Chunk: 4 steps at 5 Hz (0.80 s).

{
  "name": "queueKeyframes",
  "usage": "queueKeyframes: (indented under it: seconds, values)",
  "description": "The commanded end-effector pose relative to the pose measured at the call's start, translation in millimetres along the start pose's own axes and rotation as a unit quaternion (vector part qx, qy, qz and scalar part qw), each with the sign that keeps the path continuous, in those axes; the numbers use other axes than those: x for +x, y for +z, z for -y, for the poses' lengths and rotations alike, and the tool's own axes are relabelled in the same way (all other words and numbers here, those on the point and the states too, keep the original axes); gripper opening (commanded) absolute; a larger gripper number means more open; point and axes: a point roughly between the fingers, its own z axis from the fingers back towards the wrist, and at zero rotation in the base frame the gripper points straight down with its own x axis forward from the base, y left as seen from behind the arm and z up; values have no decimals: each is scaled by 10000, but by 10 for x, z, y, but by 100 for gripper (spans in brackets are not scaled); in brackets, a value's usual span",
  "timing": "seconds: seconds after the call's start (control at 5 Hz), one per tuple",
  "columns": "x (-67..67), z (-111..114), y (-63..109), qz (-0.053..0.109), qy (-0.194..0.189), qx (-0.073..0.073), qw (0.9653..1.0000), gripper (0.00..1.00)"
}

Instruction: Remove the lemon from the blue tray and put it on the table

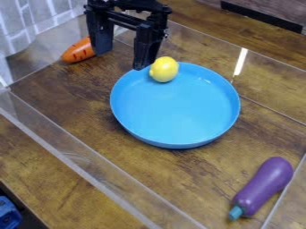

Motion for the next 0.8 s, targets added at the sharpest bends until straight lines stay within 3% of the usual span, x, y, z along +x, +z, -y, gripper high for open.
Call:
queueKeyframes:
  seconds: [0.0, 0.2, 0.6]
  values:
    - [71, 3, -61, -14, -104, -9, 9999, 100]
    - [267, 4, -148, 105, -328, 8, 9994, 100]
    - [503, -110, -189, 199, -135, 2, 9997, 100]
